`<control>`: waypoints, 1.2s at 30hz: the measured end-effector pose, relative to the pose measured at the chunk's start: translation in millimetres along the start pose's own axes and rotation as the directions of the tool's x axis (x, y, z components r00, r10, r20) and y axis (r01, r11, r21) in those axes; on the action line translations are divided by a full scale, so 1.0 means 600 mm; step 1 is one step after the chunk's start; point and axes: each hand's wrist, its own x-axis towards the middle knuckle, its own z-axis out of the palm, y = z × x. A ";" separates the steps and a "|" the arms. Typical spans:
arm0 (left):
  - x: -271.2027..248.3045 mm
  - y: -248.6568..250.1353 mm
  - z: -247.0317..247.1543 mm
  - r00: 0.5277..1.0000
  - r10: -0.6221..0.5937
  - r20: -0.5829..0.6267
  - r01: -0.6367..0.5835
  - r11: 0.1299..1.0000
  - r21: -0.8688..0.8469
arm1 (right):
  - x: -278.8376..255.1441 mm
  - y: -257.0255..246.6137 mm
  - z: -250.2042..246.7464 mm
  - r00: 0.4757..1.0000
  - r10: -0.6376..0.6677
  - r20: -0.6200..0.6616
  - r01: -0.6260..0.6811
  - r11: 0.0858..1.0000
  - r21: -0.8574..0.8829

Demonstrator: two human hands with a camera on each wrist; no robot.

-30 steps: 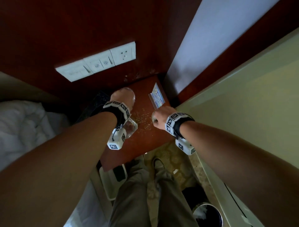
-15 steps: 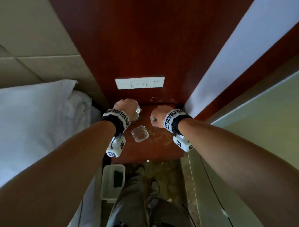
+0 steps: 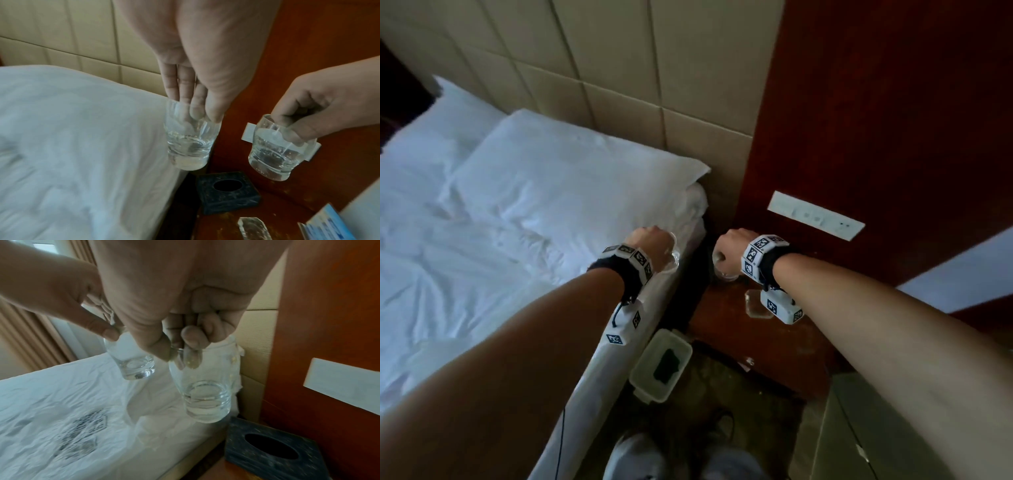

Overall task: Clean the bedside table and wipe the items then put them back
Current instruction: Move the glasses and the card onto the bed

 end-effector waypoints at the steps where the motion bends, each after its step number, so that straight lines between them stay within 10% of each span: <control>1: -0.020 -0.031 0.003 1.000 -0.028 0.002 0.028 1.000 -0.015 | 0.011 -0.032 -0.008 0.999 -0.036 -0.001 0.036 0.999 -0.026; 19: -0.330 -0.543 0.160 0.936 -0.350 0.041 0.353 0.927 -0.129 | 0.196 -0.623 -0.013 0.943 -0.319 0.099 0.332 0.927 -0.175; 36: -0.262 -0.704 0.368 0.844 -0.517 0.140 0.532 0.775 -0.341 | 0.461 -0.736 0.129 0.917 -0.397 0.028 0.392 0.889 -0.235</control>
